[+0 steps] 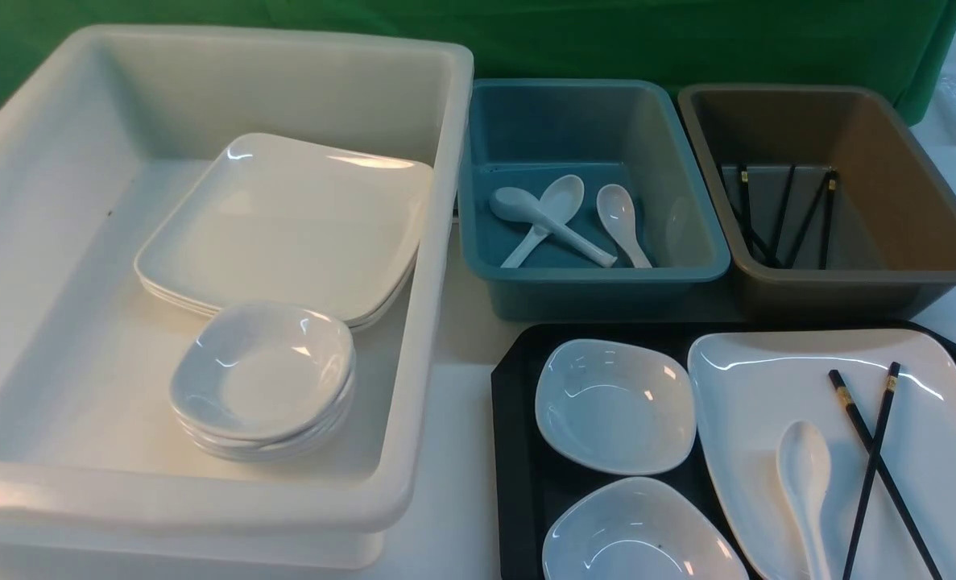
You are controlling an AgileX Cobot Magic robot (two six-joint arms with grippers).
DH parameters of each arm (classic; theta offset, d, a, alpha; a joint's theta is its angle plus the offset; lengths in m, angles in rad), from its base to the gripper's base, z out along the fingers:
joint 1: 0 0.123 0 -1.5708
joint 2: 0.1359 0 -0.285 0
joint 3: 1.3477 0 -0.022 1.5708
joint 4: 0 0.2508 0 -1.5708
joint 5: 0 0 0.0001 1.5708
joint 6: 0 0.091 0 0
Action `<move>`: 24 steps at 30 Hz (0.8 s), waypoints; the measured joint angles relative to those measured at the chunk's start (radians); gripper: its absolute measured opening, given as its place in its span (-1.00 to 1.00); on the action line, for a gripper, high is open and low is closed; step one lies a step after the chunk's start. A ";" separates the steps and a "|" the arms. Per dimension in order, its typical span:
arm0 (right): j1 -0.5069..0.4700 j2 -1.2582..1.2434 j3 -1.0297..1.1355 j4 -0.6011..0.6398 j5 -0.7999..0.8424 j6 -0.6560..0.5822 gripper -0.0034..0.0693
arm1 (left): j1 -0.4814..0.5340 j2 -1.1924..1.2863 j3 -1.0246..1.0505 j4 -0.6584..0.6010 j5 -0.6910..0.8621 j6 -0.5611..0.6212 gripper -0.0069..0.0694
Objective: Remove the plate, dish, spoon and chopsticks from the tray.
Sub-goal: Use the right arm to put the soup spoon into the small storage box in the middle
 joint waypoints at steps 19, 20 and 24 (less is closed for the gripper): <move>0.001 0.000 0.000 0.182 -0.263 0.196 -0.25 | 0.000 0.000 0.000 -0.284 -0.656 -0.430 -0.81; 0.001 0.000 0.000 0.233 -0.343 0.300 -0.25 | 0.000 0.000 -0.005 -0.288 -0.706 -0.473 -0.81; 0.001 0.000 0.000 0.296 -0.537 0.535 -0.25 | 0.000 0.032 -0.129 -0.276 -0.645 -0.521 -0.81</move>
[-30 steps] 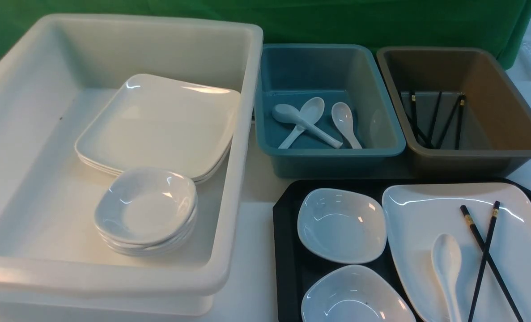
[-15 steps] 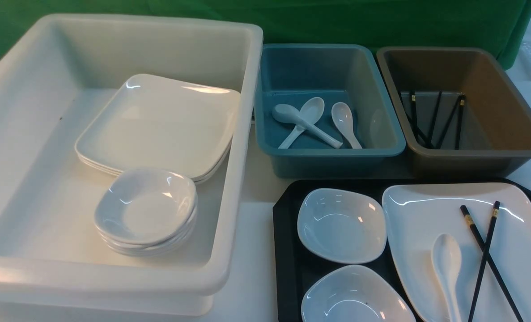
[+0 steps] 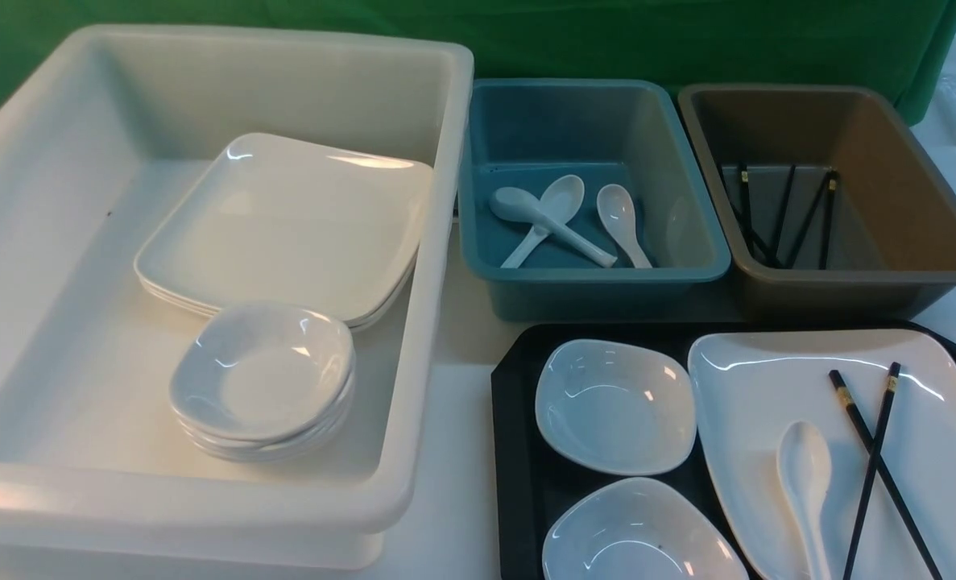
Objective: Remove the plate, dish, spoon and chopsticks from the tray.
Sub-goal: Use the right arm to put the soup spoon into the small storage box in the middle
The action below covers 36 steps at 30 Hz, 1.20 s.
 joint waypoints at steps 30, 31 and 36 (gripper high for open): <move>0.000 0.871 -1.017 -0.029 1.279 -0.504 -0.82 | -0.095 1.039 -0.775 -0.075 1.572 0.627 -0.82; 0.000 0.926 -1.036 -0.029 1.293 -0.511 -0.82 | -0.129 1.044 -0.784 -0.076 1.564 0.627 -0.82; 0.000 1.116 -1.064 -0.030 1.281 -0.536 -0.64 | -0.397 1.086 -0.843 -0.031 1.500 0.569 -0.82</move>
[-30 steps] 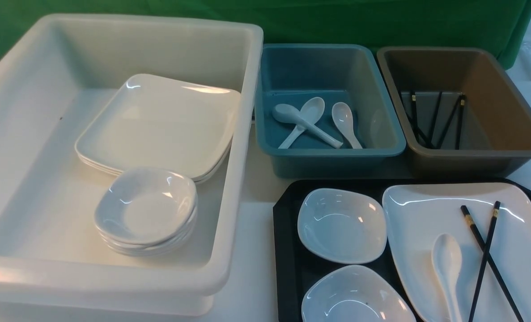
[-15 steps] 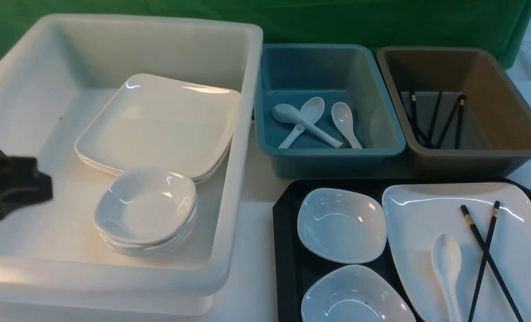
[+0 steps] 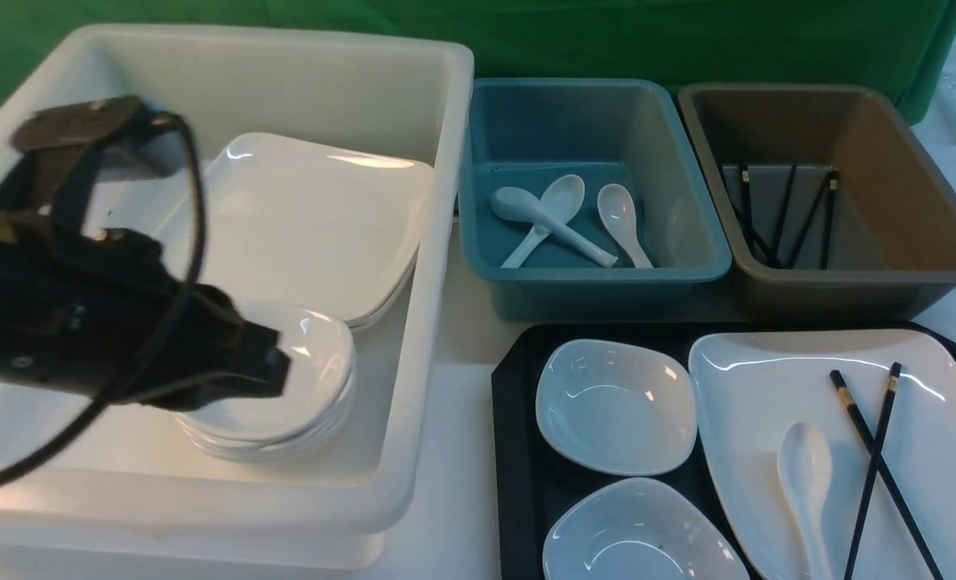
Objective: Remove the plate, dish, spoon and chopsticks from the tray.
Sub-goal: Use the right arm to put the soup spoon into the small storage box in the middle
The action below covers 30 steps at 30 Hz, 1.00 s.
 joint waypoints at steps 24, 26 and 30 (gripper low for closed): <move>0.356 0.553 -0.006 -0.243 -0.112 0.201 0.34 | -0.358 0.269 -0.175 0.284 0.014 -0.227 -0.82; 0.356 0.578 -0.006 -0.243 -0.118 0.213 0.34 | -0.358 0.269 -0.175 0.288 0.015 -0.227 -0.82; 0.357 0.615 -0.006 -0.244 -0.124 0.216 0.34 | -0.358 0.269 -0.175 0.288 0.016 -0.220 -0.82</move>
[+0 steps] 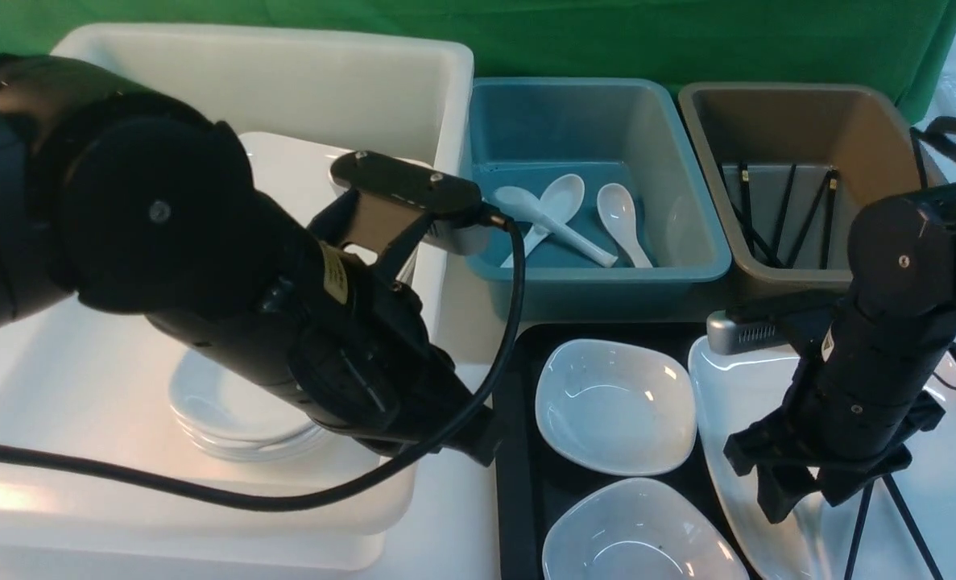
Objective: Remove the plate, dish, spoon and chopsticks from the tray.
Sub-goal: Use the right arm to put the soup spoon into the small storage box in the middle, then use the right arm to grab a small plate from the dinner plate
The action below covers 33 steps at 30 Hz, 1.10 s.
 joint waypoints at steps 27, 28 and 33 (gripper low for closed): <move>0.000 -0.116 -0.031 0.005 -0.051 0.000 -0.74 | 0.000 0.000 0.000 0.008 -0.035 0.014 -0.81; 0.000 -0.124 -0.046 0.005 -0.051 0.000 -0.74 | 0.000 0.000 0.000 0.008 -0.046 0.014 -0.81; 0.000 -0.143 -0.203 0.006 -0.099 -0.002 -0.75 | 0.000 0.000 -0.015 0.023 -0.138 0.015 -0.81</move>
